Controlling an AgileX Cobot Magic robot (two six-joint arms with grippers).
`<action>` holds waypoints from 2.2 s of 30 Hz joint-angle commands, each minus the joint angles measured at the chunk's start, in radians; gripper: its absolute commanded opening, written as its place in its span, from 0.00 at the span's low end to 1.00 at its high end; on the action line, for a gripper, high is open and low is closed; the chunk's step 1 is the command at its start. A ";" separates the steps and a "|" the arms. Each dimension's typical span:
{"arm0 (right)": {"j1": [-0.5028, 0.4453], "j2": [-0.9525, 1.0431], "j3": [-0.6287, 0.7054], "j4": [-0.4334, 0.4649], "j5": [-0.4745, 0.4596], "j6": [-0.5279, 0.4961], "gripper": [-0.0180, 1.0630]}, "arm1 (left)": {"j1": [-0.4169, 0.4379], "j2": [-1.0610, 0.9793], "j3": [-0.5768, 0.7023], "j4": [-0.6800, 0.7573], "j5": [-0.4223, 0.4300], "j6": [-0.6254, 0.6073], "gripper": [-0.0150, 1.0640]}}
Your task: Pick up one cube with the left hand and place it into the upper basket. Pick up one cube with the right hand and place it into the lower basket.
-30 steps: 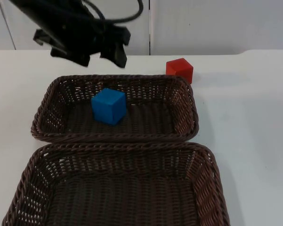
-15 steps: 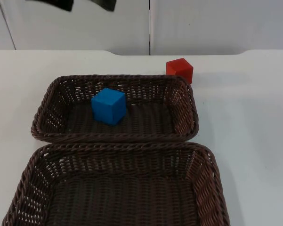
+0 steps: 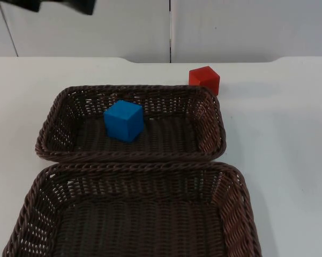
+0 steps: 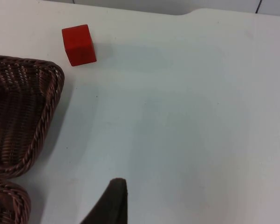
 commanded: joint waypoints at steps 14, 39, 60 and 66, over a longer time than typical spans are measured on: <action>-0.005 -0.005 0.003 -0.002 0.002 -0.006 0.99 | 0.149 -0.284 0.253 0.013 -0.008 -0.022 0.69; -0.005 -0.005 0.003 -0.002 0.041 -0.006 0.99 | 0.180 -0.533 0.300 0.103 0.104 -0.087 0.99; -0.005 -0.005 0.000 0.031 0.087 0.002 0.99 | 0.180 -0.533 0.300 0.108 0.096 -0.087 0.99; -0.005 -0.005 -0.004 0.028 0.028 0.002 0.99 | 0.180 -0.533 0.300 0.095 0.096 -0.087 0.99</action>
